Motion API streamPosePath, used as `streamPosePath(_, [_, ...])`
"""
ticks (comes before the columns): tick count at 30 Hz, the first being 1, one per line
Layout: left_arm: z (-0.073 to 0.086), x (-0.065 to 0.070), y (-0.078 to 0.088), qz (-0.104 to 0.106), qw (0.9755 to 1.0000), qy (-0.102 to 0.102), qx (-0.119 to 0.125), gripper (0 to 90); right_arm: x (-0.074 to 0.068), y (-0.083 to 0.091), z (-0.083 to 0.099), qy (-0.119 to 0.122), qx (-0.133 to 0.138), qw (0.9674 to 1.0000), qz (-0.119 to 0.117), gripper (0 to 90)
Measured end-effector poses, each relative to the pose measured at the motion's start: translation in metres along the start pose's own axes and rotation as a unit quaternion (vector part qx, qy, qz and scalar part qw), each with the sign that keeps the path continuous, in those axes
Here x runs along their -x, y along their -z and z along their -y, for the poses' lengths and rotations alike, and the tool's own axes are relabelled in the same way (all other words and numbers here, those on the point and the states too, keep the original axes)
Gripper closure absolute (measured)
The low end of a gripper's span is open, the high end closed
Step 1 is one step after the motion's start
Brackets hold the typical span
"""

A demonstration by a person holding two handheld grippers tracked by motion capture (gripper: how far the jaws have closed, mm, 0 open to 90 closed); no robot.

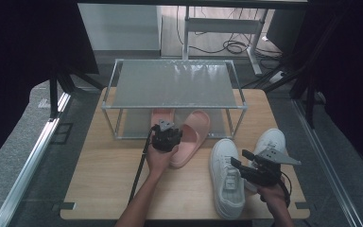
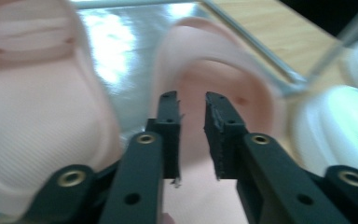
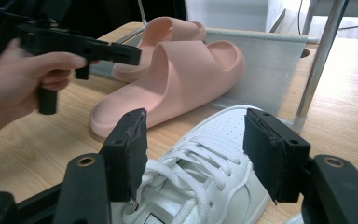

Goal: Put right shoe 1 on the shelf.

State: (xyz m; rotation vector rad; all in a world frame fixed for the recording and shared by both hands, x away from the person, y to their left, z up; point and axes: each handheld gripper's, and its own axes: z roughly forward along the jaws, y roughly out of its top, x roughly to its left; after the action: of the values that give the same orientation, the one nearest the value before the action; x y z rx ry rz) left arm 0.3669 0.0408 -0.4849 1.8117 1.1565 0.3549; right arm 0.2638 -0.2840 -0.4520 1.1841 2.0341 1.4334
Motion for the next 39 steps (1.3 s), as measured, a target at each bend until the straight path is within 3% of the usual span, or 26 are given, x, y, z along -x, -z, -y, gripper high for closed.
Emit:
streamPosePath(4, [-0.002, 0.015, -0.002, 0.029, 0.9993, -0.019, -0.011, 87.0, -0.001, -0.001, 0.0, 0.002, -0.001, 1.0, -0.001, 40.0])
streamPosePath(7, [-0.005, 0.03, -0.012, 0.049, 0.9981, -0.031, -0.022, 88.8, -0.002, -0.002, 0.0, 0.003, -0.002, 1.0, -0.002, 40.0])
streamPosePath(16, [-0.014, 0.049, -0.033, 0.062, 0.9944, -0.069, -0.051, 90.0, 0.003, 0.001, 0.0, -0.003, 0.001, 1.0, 0.002, 40.1])
streamPosePath(23, [-0.024, 0.063, -0.057, 0.039, 0.9908, -0.104, -0.077, 90.0, 0.001, 0.0, 0.0, -0.002, 0.0, 1.0, 0.001, 40.1])
streamPosePath(27, [-0.026, 0.068, -0.079, 0.005, 0.9873, -0.121, -0.103, 90.0, 0.002, 0.001, 0.0, -0.002, 0.001, 1.0, 0.001, 40.1])
streamPosePath(32, [-0.024, 0.067, -0.09, -0.019, 0.9845, -0.13, -0.116, 90.0, 0.002, 0.003, 0.0, -0.003, 0.003, 1.0, 0.001, 40.1])
streamPosePath(33, [-0.024, 0.064, -0.092, -0.021, 0.983, -0.135, -0.122, 90.0, 0.002, 0.003, 0.0, -0.004, 0.004, 1.0, 0.001, 40.1])
streamPosePath(34, [-0.025, 0.063, -0.094, -0.018, 0.9833, -0.134, -0.122, 90.0, 0.002, 0.003, 0.0, -0.004, 0.004, 1.0, 0.001, 40.1])
streamPosePath(37, [-0.03, 0.065, -0.097, -0.036, 0.9813, -0.144, -0.122, 90.0, 0.002, 0.003, 0.0, -0.004, 0.005, 1.0, 0.001, 40.1])
streamPosePath(39, [-0.036, 0.061, -0.104, -0.046, 0.9813, -0.142, -0.122, 90.0, 0.002, 0.003, 0.0, -0.004, 0.004, 1.0, 0.001, 40.1])
